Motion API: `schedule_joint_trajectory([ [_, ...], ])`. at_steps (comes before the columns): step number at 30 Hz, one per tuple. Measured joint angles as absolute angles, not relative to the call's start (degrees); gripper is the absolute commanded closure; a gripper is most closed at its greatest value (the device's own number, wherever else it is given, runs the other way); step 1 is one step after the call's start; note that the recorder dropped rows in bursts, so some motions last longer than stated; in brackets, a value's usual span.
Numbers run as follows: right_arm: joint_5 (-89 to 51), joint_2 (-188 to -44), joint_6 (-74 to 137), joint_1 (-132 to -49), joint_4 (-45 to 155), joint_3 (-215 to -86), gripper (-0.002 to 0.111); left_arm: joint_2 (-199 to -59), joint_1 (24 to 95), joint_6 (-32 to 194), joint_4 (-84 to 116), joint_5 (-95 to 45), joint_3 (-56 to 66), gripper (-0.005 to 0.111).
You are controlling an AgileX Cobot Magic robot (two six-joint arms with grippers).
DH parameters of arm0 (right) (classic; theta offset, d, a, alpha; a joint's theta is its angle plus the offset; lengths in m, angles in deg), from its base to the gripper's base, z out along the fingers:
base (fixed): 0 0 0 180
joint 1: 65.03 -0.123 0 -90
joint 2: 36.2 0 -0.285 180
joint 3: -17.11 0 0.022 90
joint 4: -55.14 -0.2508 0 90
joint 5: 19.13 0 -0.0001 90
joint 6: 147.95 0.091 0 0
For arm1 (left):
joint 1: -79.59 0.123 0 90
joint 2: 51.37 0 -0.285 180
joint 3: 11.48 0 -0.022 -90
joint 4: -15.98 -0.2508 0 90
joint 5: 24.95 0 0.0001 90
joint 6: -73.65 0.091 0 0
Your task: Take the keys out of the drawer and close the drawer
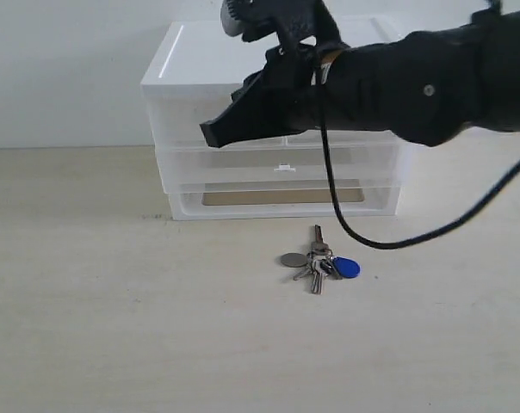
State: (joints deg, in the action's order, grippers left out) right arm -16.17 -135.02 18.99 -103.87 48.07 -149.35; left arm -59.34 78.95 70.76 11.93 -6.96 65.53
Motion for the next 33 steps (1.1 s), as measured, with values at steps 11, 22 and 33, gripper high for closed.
schedule_joint_trajectory([
  [11, -14.9, -108.1, 18.8, -104.9, 48.1, -135.8, 0.108, -59.3, 79.0, 70.8, 11.9, -7.0, 65.5, 0.102],
  [22, -14.9, -83.6, 20.0, -104.9, 47.8, -124.7, 0.108, -59.3, 79.0, 70.8, 11.9, -7.0, 65.5, 0.102],
  [33, -23.8, -62.4, 20.2, -104.9, 46.7, -120.5, 0.108, -59.3, 79.0, 70.8, 11.9, -7.0, 65.5, 0.102],
])
